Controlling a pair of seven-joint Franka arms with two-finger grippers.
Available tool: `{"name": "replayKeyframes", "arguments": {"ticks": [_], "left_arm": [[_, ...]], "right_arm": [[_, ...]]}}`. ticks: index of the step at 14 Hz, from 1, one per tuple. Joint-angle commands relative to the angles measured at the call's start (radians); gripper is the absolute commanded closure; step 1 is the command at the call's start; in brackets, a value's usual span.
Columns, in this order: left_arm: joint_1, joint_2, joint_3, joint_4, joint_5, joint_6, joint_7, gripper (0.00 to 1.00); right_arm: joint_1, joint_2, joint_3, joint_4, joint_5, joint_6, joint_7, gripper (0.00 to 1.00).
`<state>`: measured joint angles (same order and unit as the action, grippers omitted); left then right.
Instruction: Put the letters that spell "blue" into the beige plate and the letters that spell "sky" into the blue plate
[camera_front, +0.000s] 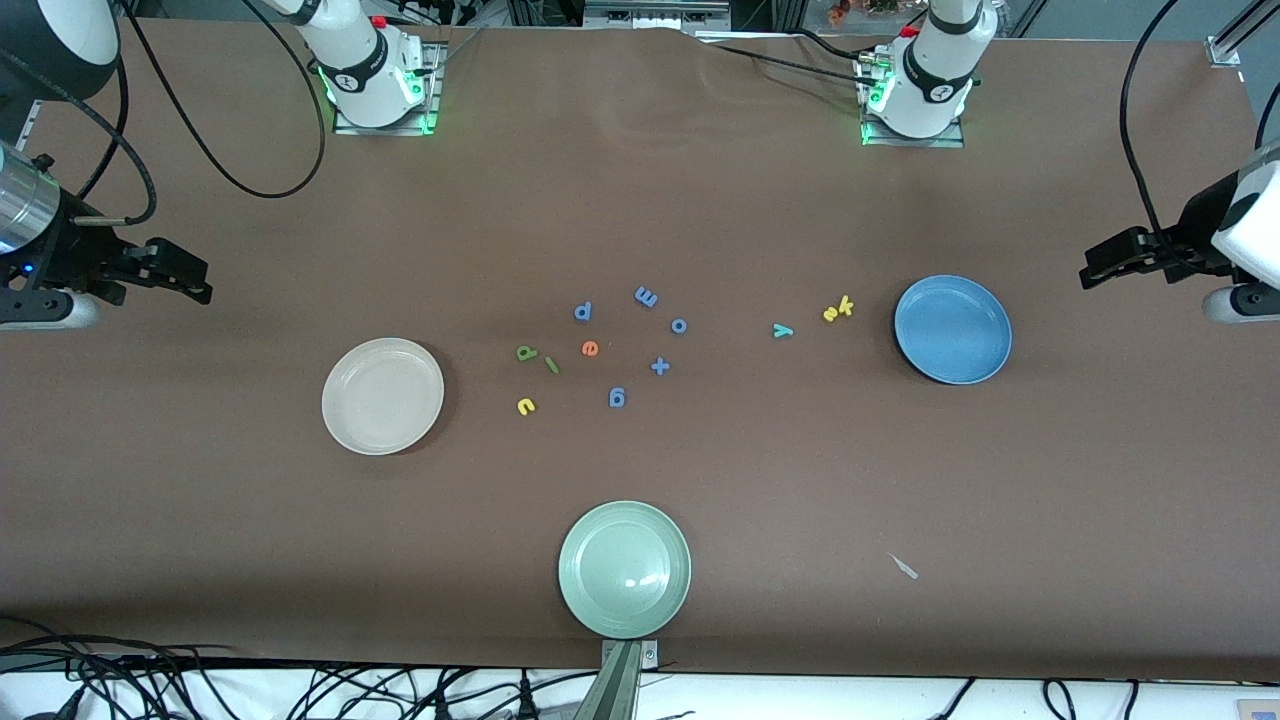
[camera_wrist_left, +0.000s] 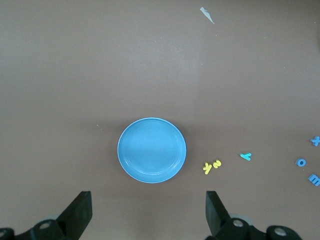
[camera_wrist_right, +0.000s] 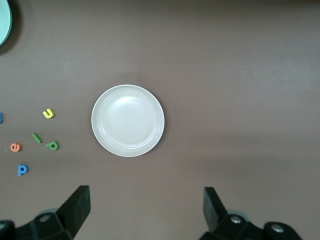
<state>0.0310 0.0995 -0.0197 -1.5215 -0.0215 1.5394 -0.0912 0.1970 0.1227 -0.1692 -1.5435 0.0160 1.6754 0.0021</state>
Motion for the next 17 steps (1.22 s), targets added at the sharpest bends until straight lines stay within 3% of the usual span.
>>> {"name": "replayKeyframes", "arguments": {"ticks": [1, 17], "left_arm": [[-0.006, 0.006, 0.006, 0.023, -0.020, -0.015, 0.004, 0.00], [0.010, 0.019, 0.006, 0.011, -0.020, -0.013, 0.008, 0.00]], "right_arm": [[-0.001, -0.012, 0.008, -0.010, -0.004, 0.012, 0.006, 0.00], [0.002, -0.012, 0.011, -0.010, -0.004, 0.009, 0.009, 0.00]]}}
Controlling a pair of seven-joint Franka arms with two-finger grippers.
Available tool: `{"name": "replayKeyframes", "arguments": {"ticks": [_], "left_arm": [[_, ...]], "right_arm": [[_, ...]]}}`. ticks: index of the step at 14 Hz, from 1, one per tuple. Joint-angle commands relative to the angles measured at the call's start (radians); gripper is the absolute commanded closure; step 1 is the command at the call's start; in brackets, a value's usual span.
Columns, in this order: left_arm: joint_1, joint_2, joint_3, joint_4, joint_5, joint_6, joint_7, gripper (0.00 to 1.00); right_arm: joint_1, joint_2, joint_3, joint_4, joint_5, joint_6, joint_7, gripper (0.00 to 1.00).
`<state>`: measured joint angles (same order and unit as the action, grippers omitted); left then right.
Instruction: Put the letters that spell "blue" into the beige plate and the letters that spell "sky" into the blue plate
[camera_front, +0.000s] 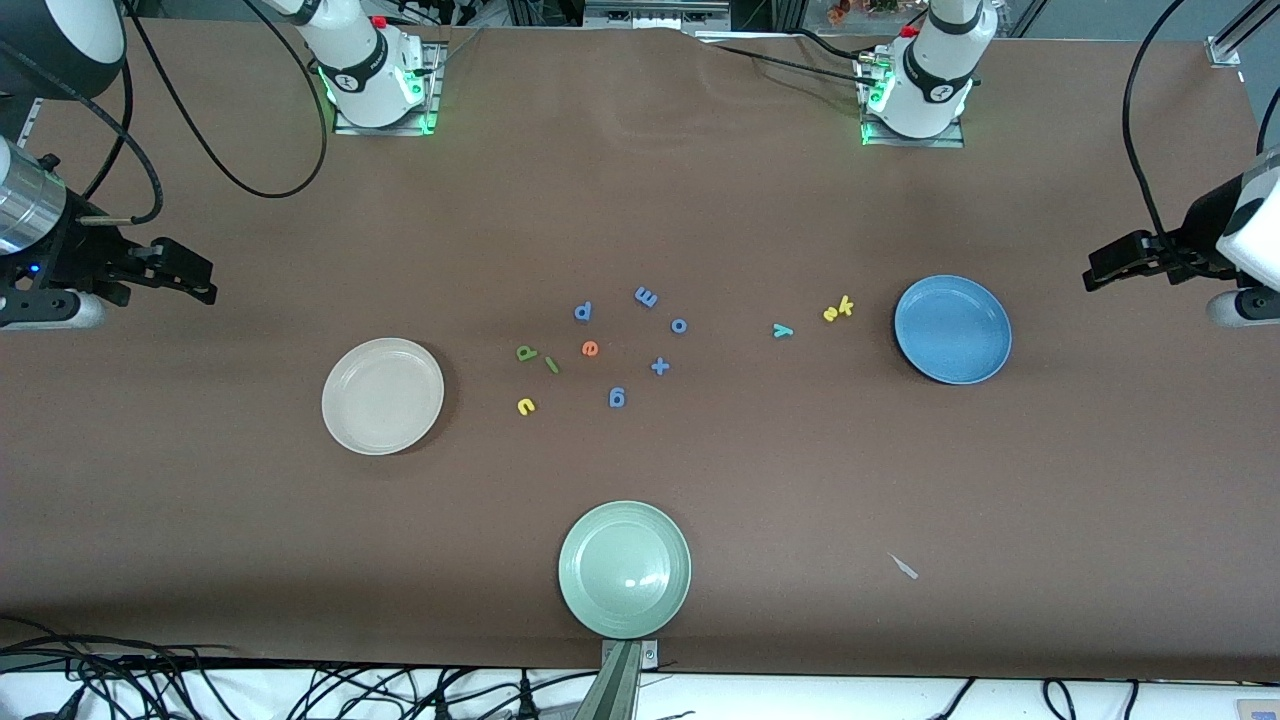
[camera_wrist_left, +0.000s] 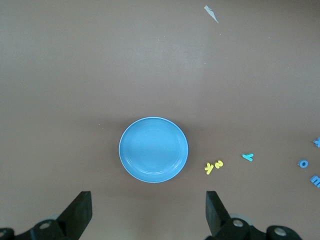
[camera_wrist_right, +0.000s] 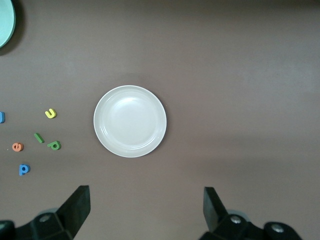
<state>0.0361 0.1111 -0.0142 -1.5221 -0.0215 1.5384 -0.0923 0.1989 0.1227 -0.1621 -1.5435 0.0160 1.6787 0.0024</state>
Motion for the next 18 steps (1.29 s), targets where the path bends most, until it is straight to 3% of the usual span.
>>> {"name": "replayKeyframes", "arguments": {"ticks": [1, 18], "left_arm": [[0.005, 0.009, 0.000, 0.010, -0.015, -0.011, 0.009, 0.00], [0.005, 0.024, 0.000, -0.004, -0.009, -0.012, -0.020, 0.00]], "right_arm": [[0.000, -0.012, 0.004, -0.010, -0.004, 0.006, 0.002, 0.00], [0.000, -0.011, 0.003, -0.010, 0.001, 0.007, -0.007, 0.00]]}}
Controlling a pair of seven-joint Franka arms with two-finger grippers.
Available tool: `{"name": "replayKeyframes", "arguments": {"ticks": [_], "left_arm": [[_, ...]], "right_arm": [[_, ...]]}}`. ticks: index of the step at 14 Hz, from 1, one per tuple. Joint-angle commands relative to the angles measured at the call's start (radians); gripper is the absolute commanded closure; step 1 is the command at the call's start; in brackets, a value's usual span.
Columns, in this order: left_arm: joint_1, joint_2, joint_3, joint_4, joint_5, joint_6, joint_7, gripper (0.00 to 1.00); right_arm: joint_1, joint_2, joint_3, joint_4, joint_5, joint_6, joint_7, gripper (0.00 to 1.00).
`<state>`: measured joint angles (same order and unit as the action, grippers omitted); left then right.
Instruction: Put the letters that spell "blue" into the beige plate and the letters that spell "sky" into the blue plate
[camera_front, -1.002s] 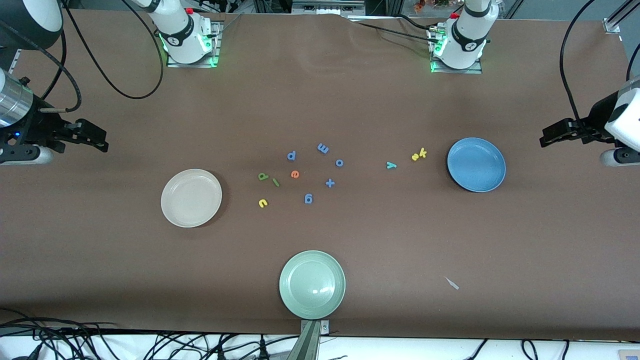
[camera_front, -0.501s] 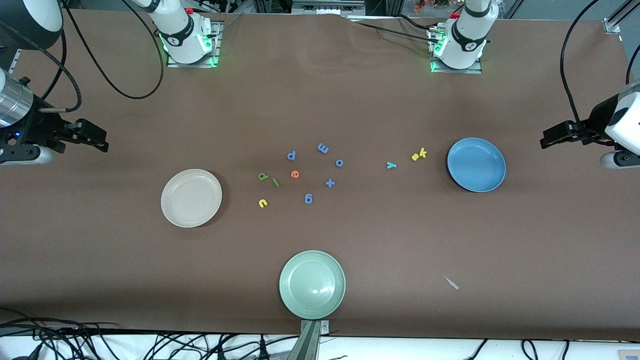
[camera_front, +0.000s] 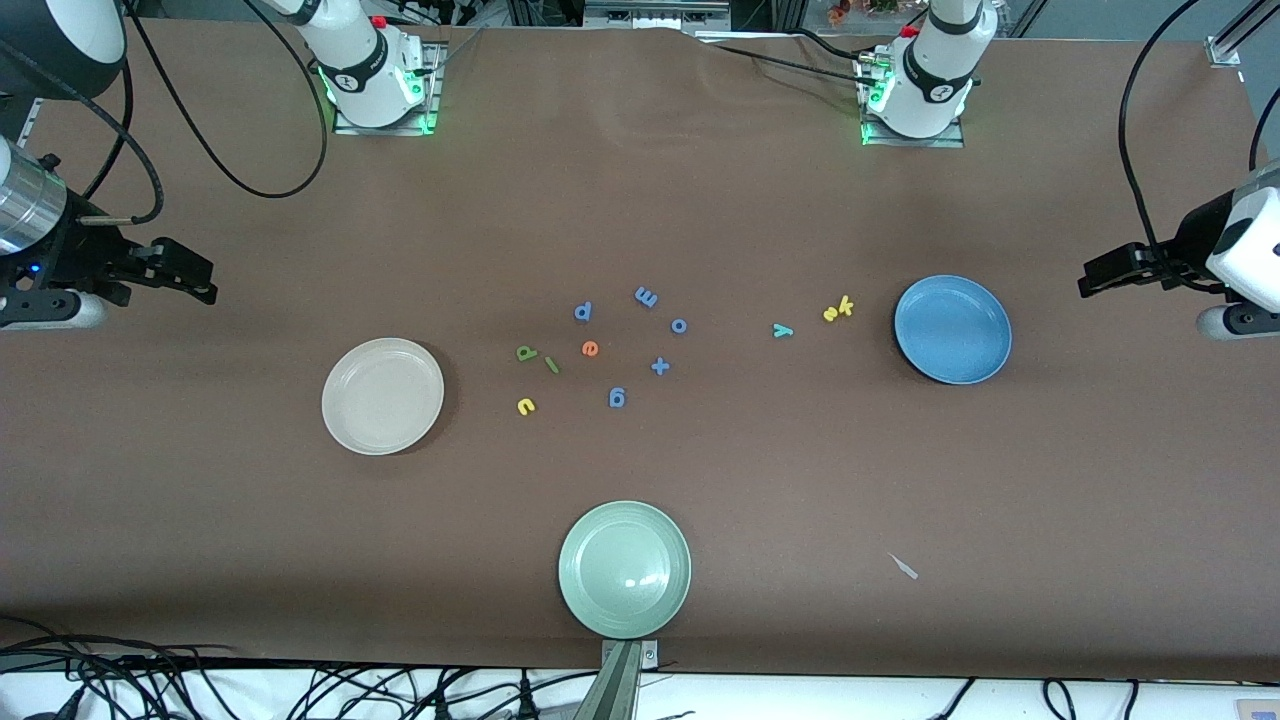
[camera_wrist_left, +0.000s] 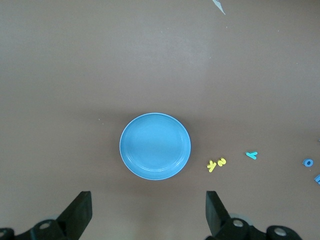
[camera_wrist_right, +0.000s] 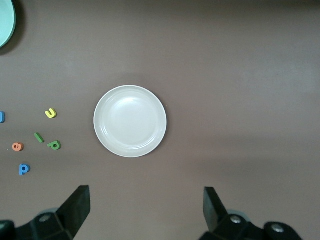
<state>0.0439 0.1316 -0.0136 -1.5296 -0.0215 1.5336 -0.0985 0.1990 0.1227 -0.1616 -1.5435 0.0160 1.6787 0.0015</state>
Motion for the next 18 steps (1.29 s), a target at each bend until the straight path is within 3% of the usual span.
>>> {"name": "replayKeyframes", "arguments": {"ticks": [1, 7, 11, 14, 18], "left_arm": [[-0.002, 0.009, 0.000, 0.006, -0.009, -0.007, -0.003, 0.00], [-0.047, 0.046, -0.012, -0.007, -0.008, 0.048, -0.107, 0.00], [-0.101, 0.051, -0.026, -0.174, -0.009, 0.221, -0.188, 0.00], [-0.104, 0.052, -0.094, -0.302, -0.009, 0.379, -0.343, 0.00], [-0.105, 0.091, -0.161, -0.382, -0.006, 0.482, -0.491, 0.00]], "right_arm": [[0.000, -0.011, 0.002, -0.010, 0.001, 0.007, -0.008, 0.00], [0.000, -0.011, 0.002, -0.010, 0.002, 0.007, -0.006, 0.00], [0.000, -0.011, 0.002, -0.010, 0.002, 0.007, -0.006, 0.00], [0.000, -0.011, 0.002, -0.010, 0.002, 0.007, -0.006, 0.00], [0.000, -0.011, 0.004, -0.010, 0.002, 0.007, -0.005, 0.00]]}}
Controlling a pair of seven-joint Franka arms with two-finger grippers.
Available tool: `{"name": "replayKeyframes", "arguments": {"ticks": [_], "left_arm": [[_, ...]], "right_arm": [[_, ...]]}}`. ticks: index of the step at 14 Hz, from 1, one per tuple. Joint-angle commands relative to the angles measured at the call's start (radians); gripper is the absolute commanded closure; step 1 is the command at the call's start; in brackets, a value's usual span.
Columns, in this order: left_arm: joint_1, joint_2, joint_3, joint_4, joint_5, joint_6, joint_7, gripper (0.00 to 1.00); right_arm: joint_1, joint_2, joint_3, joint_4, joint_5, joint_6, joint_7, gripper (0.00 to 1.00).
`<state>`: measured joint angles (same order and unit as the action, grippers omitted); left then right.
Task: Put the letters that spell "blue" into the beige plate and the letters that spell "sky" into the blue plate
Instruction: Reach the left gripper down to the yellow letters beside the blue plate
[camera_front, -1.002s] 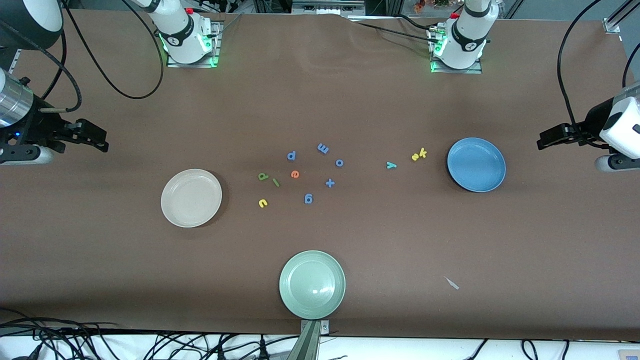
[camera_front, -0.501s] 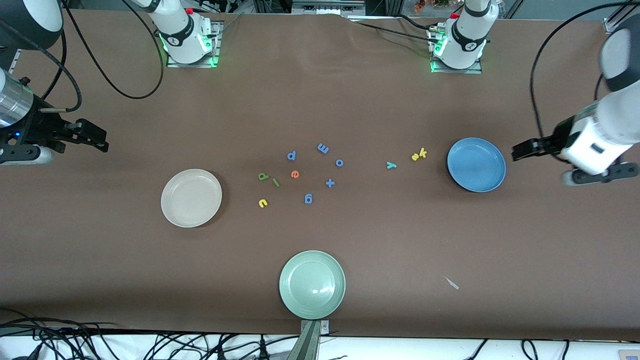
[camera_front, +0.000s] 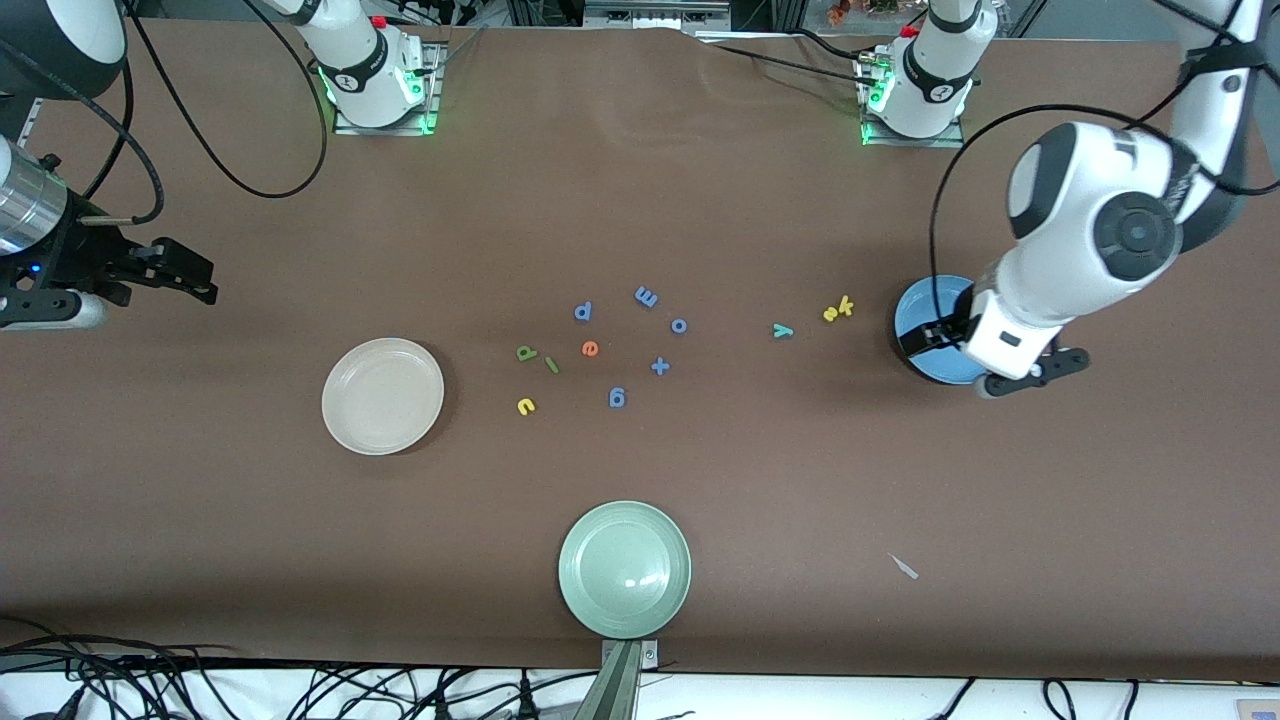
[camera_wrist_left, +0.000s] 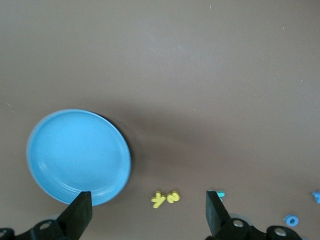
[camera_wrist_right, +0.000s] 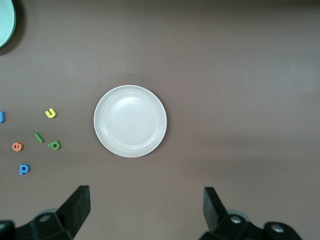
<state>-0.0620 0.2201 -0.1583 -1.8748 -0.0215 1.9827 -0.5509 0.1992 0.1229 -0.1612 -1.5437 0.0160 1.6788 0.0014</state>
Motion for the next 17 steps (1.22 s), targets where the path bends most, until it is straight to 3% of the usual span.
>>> {"name": "replayKeyframes", "arguments": {"ticks": [1, 4, 6, 11, 15, 17], "left_arm": [[0.002, -0.001, -0.032, -0.079, -0.006, 0.072, -0.038, 0.00], [0.004, -0.004, -0.079, -0.278, -0.003, 0.316, -0.037, 0.07], [0.002, 0.007, -0.083, -0.361, 0.044, 0.427, -0.024, 0.11], [0.002, 0.041, -0.106, -0.409, 0.182, 0.453, -0.021, 0.20], [0.005, 0.071, -0.152, -0.449, 0.210, 0.524, -0.003, 0.25], [0.023, 0.082, -0.153, -0.455, 0.210, 0.524, 0.102, 0.27]], "right_arm": [[0.000, -0.011, 0.003, -0.010, 0.002, 0.009, -0.003, 0.00], [0.000, -0.009, 0.002, -0.010, 0.002, 0.007, 0.003, 0.00], [0.000, -0.009, 0.002, -0.010, 0.004, 0.003, 0.002, 0.00], [0.000, -0.011, 0.003, -0.010, 0.004, -0.001, 0.006, 0.00], [-0.001, -0.011, 0.002, -0.010, 0.002, -0.001, 0.008, 0.00], [0.000, -0.011, 0.002, -0.009, 0.001, -0.002, 0.009, 0.00]]}}
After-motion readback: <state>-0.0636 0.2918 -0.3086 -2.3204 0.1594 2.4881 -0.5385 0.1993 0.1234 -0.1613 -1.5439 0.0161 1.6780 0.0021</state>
